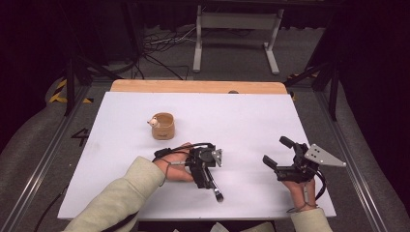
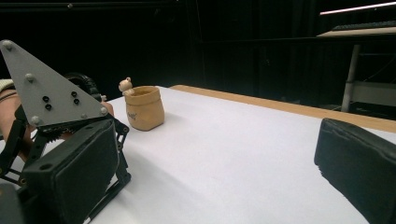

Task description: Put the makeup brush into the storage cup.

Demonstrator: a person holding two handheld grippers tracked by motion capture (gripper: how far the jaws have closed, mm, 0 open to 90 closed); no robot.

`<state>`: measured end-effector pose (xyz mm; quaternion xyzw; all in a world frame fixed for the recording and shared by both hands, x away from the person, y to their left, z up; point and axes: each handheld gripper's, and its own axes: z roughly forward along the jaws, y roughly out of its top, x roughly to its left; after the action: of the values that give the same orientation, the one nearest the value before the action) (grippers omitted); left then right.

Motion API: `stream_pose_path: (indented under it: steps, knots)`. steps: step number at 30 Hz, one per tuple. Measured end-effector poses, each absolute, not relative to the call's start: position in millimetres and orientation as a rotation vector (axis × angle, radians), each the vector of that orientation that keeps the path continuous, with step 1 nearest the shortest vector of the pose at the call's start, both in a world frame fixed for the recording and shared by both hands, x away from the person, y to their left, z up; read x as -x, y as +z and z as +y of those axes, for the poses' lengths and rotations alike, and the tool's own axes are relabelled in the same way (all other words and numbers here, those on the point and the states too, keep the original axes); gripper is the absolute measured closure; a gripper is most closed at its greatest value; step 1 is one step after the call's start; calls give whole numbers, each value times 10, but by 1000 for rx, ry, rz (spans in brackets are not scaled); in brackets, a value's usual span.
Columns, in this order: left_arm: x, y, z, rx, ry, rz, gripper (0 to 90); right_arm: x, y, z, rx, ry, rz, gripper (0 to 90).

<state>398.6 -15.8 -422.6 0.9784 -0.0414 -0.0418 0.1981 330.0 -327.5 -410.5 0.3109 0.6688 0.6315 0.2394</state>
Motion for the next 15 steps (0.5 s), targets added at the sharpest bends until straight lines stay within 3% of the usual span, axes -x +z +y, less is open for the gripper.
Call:
stream_pose_path:
  steps: [15]
  knots:
    - [-3980, -4272, -185, -2758, -152, -126, 263, -3317, -4125, -3311, -916, 1756, 1820, 8]
